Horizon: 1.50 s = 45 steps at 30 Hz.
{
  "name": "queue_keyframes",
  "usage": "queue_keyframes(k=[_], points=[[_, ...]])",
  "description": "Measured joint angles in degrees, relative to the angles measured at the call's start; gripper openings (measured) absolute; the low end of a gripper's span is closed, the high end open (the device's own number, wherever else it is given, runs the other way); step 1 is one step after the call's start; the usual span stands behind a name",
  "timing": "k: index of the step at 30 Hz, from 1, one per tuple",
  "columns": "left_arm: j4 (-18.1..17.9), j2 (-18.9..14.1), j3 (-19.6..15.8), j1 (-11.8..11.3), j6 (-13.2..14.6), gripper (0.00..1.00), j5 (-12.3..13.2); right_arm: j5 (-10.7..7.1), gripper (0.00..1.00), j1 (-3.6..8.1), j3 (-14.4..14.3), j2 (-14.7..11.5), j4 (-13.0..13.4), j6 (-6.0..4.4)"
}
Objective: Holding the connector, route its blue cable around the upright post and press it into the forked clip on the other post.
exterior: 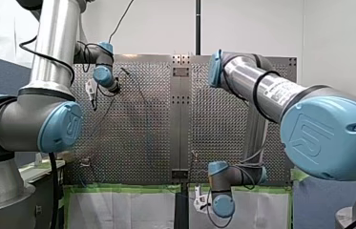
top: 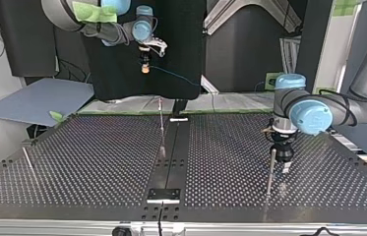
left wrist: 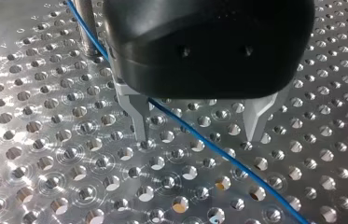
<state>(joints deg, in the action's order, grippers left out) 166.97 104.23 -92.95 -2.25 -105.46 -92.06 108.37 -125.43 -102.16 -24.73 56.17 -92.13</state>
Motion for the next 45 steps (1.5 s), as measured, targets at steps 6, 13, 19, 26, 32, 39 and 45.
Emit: queue_keyframes(k=[6,13,19,26,32,39,45], points=[[0.21,0.01,-0.01,0.0,-0.07,0.98,-0.03,-0.42,0.0,0.85,-2.67,-2.67,-1.1,0.0],[0.44,0.01,-0.01,0.01,-0.03,0.98,-0.75,-1.58,0.0,1.45,-5.88,-5.95,-1.8,0.08],[0.47,0.02,-0.01,0.01,-0.01,0.98,-0.87,-2.59,0.0,1.91,-6.88,-8.8,-1.58,0.09],[0.47,0.02,-0.01,0.01,-0.05,0.98,-0.88,-3.61,0.0,2.49,-6.97,-12.08,-0.71,0.09],[0.45,0.01,-0.01,-0.01,-0.07,0.98,-0.9,-5.02,0.0,3.1,-7.78,-14.93,0.75,0.0],[0.43,0.0,0.0,-0.01,-0.09,0.98,-0.88,-6.48,0.0,4.35,-9.47,-17.74,3.38,-0.23],[0.47,0.01,-0.01,0.01,-0.09,0.98,-0.88,-7.59,0.0,5.83,-11.72,-20.3,5.94,-1.0]])
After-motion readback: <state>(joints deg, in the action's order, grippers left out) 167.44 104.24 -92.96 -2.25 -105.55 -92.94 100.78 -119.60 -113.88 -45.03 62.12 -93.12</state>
